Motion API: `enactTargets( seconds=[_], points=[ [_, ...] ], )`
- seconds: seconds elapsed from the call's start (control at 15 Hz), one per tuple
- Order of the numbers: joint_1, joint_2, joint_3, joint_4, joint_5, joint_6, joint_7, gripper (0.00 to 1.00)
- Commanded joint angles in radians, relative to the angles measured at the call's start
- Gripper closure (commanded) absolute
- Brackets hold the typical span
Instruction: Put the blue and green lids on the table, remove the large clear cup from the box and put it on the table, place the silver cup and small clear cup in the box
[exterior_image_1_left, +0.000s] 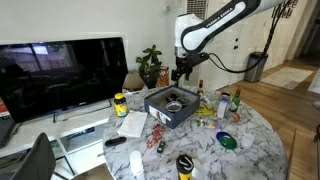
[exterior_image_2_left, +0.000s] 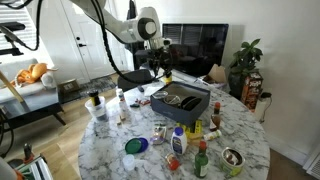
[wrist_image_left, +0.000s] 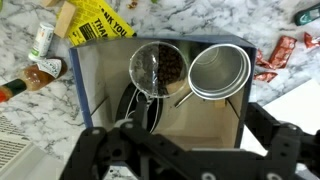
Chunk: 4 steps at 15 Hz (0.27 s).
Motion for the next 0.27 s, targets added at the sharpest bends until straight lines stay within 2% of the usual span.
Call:
enactTargets(
  seconds=[0.0,0.2],
  points=[
    [-0.018,-0.016,0.022,-0.006,-0.007,-0.009,0.002,0.0],
    [-0.022,-0.027,0.025,-0.023,-0.006,-0.009,-0.001,0.0]
  ],
)
